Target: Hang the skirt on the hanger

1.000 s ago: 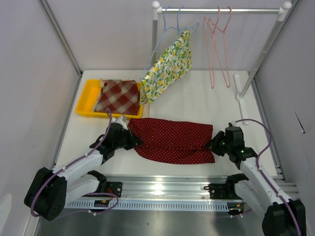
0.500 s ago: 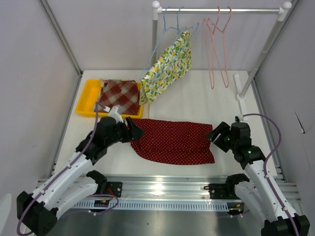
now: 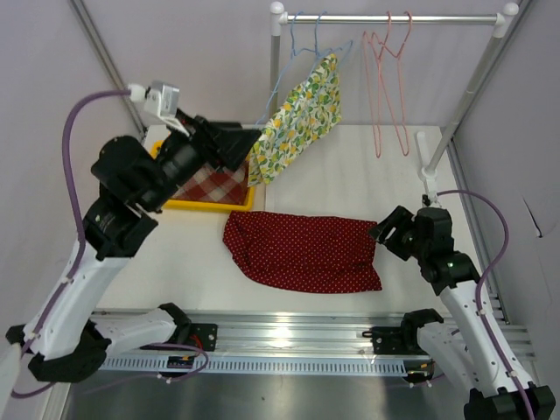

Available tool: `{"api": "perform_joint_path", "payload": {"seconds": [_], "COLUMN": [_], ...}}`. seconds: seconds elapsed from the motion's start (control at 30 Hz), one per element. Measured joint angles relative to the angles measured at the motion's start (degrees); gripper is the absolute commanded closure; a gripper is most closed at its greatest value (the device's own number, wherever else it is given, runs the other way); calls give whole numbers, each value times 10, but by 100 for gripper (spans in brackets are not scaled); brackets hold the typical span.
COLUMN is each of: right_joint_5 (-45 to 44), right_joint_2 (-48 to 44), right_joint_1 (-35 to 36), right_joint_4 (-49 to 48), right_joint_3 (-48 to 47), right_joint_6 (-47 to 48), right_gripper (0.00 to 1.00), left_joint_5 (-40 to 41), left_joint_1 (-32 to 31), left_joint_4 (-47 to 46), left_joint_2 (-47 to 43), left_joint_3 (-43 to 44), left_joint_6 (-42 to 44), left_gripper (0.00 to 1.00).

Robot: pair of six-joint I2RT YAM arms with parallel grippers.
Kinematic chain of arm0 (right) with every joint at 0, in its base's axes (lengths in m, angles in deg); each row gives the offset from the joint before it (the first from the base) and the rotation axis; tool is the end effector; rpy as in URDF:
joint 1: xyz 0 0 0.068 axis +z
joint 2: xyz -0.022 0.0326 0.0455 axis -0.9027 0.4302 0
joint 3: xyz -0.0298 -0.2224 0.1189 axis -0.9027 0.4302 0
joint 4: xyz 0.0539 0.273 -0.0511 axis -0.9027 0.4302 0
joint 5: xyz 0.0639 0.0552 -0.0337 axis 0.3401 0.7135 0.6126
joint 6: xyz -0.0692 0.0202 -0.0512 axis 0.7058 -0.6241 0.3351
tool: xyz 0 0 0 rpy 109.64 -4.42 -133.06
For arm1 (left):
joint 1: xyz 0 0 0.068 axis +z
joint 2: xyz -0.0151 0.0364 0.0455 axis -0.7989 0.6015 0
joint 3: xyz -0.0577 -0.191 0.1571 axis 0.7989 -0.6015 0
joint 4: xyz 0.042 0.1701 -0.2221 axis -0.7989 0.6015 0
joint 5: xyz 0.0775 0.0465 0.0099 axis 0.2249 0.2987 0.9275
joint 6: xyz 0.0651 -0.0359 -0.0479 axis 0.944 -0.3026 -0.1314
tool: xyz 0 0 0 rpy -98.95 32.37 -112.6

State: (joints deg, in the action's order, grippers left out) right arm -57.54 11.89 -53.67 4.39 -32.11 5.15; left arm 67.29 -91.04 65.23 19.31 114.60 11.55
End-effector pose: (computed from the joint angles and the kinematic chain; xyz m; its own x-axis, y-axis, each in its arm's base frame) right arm 0.2225 0.0528 0.2289 -0.6313 0.5294 -0.5667 0.1550 0.8021 0.5767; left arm 0.1971 -0.1578 0.5261 -0.1727 -0.4028 -0.8989 0.6308 0.6557 -0.4150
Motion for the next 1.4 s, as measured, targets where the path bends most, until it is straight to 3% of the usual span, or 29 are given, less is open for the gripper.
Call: {"api": "perform_joint_path", "payload": {"seconds": [0.27, 0.4, 0.57, 0.77, 1.4], "right_joint_5": [8, 13, 21, 26, 42], "right_joint_2": [19, 26, 31, 31, 31], "right_joint_1": [0, 0, 0, 0, 0], "right_joint_4": [4, 4, 4, 4, 3], "right_joint_3": [-11, -12, -13, -13, -9], "right_joint_6": [12, 16, 24, 29, 40], "right_gripper": [36, 36, 36, 36, 35], "left_joint_5": [10, 21, 56, 80, 79], "left_joint_1": [-8, -8, -8, -5, 12], "left_joint_4": [-50, -20, 32, 46, 67], "left_joint_2": [242, 380, 489, 513, 562], "left_joint_3": [229, 330, 436, 473, 476], "left_joint_6": [109, 160, 202, 223, 226], "left_gripper": [35, 34, 34, 34, 38]}}
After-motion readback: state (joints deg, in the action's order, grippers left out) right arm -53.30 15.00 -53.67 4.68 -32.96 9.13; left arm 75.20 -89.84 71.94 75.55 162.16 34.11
